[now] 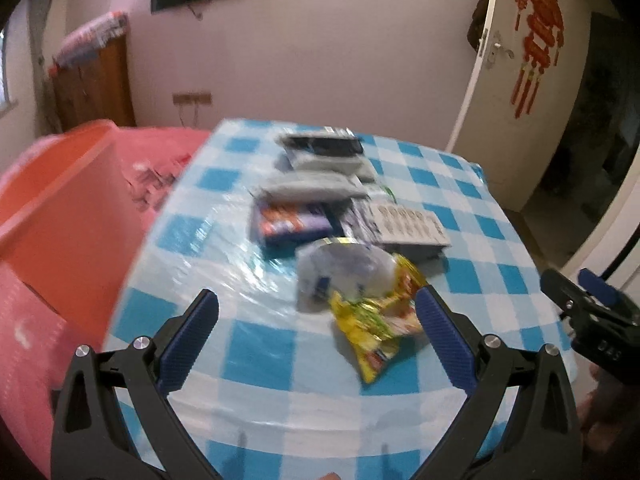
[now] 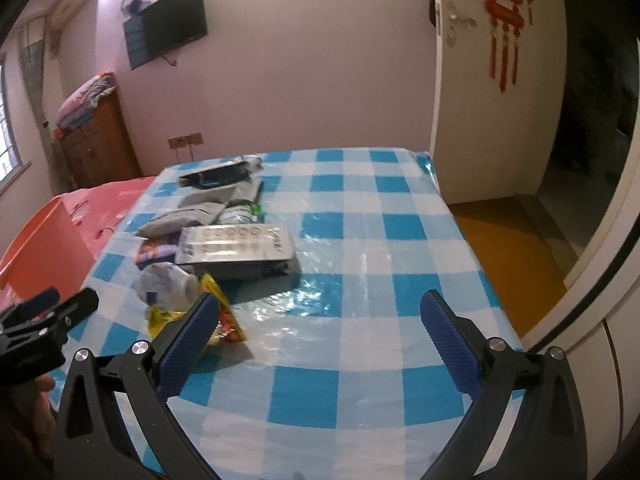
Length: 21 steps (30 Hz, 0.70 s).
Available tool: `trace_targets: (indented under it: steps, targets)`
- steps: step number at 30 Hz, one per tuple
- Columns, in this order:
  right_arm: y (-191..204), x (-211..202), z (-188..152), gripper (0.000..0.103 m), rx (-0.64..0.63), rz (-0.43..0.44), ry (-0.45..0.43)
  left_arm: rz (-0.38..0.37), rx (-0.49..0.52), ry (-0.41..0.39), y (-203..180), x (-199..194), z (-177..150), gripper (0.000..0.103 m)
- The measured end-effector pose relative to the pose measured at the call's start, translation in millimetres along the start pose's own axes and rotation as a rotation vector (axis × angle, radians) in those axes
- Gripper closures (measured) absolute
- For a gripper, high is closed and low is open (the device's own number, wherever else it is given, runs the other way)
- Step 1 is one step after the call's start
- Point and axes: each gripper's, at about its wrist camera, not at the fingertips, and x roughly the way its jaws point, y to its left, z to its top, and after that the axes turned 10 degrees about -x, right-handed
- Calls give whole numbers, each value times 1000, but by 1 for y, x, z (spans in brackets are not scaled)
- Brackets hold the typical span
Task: Collect trash
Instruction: 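Reach the left gripper to the yellow chip bag and grasp it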
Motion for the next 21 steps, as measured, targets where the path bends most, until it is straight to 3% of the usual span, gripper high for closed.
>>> trace_targets:
  steps: [6,11,21]
  targets:
    - [-16,14,-10,4,50,18,18,-69,-48,107,-10,34,-10,4]
    - [-22,23,-16,4,57,42,17,-78,-104,186,-17,68,-14,4]
    - [-32,48,-25,4,85,131,40,-38,-64,226,-37,103,-19,4]
